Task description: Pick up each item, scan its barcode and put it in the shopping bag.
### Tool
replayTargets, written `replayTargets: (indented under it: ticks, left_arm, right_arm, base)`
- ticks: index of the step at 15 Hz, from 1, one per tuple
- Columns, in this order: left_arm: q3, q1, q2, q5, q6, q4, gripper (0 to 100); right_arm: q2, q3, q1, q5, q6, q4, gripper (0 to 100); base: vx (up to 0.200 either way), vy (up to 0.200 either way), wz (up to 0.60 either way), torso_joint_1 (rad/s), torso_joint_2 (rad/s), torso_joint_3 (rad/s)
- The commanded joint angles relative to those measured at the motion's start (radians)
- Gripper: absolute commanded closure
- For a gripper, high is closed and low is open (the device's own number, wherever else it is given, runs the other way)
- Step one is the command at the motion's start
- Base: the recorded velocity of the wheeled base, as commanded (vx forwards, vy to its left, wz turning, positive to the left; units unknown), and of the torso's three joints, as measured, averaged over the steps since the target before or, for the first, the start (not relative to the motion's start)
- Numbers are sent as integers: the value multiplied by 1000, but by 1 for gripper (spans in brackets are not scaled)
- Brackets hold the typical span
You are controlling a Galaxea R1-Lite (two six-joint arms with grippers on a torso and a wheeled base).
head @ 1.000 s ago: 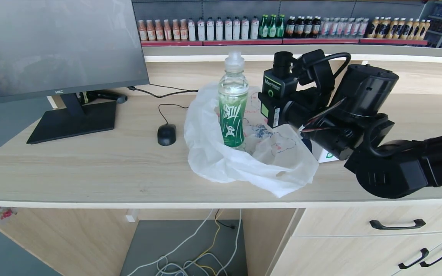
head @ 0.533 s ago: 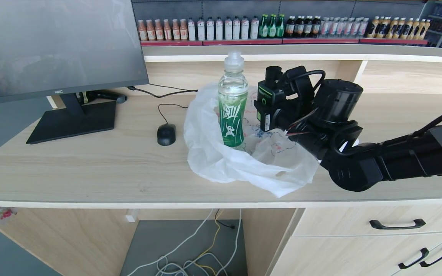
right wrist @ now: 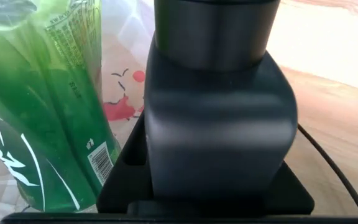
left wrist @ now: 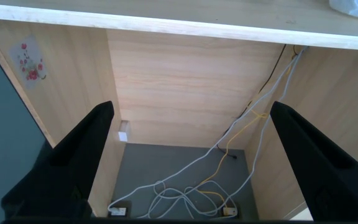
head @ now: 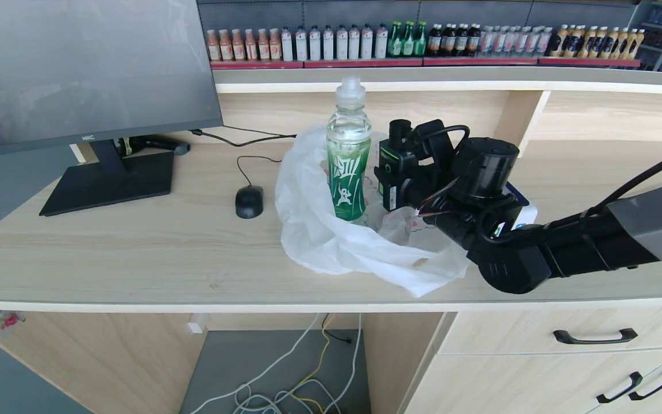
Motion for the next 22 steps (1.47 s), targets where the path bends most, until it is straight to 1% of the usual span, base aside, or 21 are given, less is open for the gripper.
replayTargets:
  ticks: [1, 6, 9, 18, 22]
  left_arm:
    - [0, 0, 0, 0, 0, 0, 0]
    - [0, 0, 0, 0, 0, 0, 0]
    - [0, 0, 0, 0, 0, 0, 0]
    - [0, 2, 0, 0, 0, 0, 0]
    - [0, 0, 0, 0, 0, 0, 0]
  right_arm:
    - [18, 6, 1, 0, 2, -2, 100]
    - [29, 31, 2, 0, 53, 0, 100]
    - [25, 59, 2, 2, 56, -5, 100]
    - [27, 74, 5, 2, 75, -10, 100]
    - [44, 75, 11, 5, 76, -66, 100]
  base:
    - [0, 0, 0, 0, 0, 0]
    - [0, 0, 0, 0, 0, 0]
    - [0, 0, 0, 0, 0, 0]
    - [0, 0, 0, 0, 0, 0]
    - [0, 0, 0, 0, 0, 0]
